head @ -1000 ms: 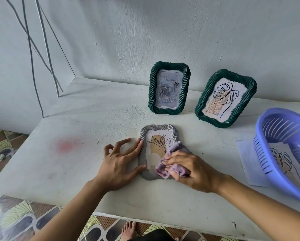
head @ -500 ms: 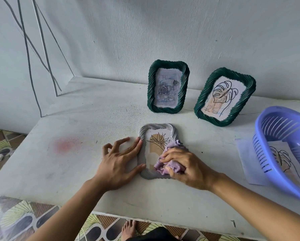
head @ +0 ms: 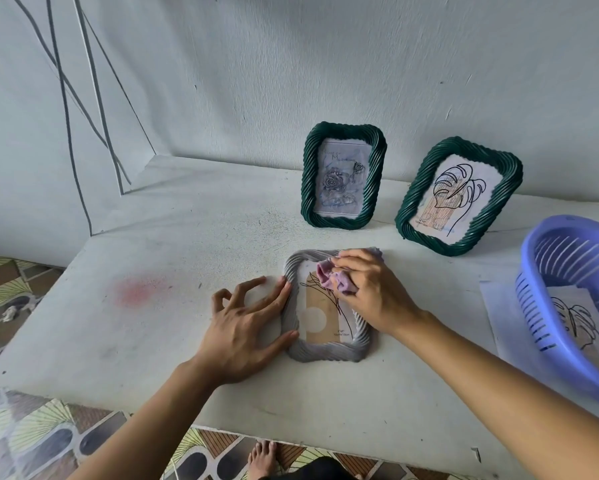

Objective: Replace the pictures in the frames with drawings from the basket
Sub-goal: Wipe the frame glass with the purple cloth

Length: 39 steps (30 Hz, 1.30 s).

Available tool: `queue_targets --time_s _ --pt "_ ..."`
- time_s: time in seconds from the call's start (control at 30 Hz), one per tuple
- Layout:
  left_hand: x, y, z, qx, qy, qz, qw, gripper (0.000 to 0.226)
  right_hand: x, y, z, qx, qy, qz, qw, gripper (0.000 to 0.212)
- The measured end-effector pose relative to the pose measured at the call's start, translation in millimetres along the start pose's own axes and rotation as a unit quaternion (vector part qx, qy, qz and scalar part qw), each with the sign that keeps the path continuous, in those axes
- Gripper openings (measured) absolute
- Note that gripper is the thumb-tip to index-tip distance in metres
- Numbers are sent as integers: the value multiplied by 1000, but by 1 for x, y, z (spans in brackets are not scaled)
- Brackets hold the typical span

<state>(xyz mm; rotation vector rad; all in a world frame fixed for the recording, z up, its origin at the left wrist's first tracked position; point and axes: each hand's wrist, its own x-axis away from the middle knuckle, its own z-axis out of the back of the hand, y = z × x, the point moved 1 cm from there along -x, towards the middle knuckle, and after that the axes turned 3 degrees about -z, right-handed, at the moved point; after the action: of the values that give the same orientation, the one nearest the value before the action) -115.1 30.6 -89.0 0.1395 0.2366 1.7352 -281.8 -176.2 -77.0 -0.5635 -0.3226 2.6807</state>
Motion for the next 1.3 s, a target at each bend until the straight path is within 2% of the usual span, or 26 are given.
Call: queue_targets --time_s 0.13,0.27,0.43,0.6,0.7,0.87,1.0,1.07,1.3 --pt "0 0 0 -3 -1 -4 1000 76 -9 -26 -17 -15 21 2 1000 27" --pt "0 0 0 0 -2 -6 1000 77 -4 -32 -13 -154 -71 12 985 40" --pt "0 -1 0 5 -4 -4 1000 77 31 -25 23 -234 -179 56 954 24" --pt "0 -1 1 4 -7 -4 1000 76 42 -3 40 -217 -127 47 967 15" --pt "1 -1 0 2 -9 -4 1000 76 36 3 27 -167 -86 35 982 29" --pt "0 -1 0 0 -7 -5 1000 76 19 -12 12 -119 -73 1 990 55" --pt "0 -2 0 7 -5 -7 1000 76 27 -20 9 -180 -110 53 976 35" --pt "0 -2 0 6 -6 -6 1000 76 30 -12 16 -193 -112 50 974 30" --pt "0 -1 1 7 -2 -4 1000 75 18 0 8 -85 4 -10 996 29"
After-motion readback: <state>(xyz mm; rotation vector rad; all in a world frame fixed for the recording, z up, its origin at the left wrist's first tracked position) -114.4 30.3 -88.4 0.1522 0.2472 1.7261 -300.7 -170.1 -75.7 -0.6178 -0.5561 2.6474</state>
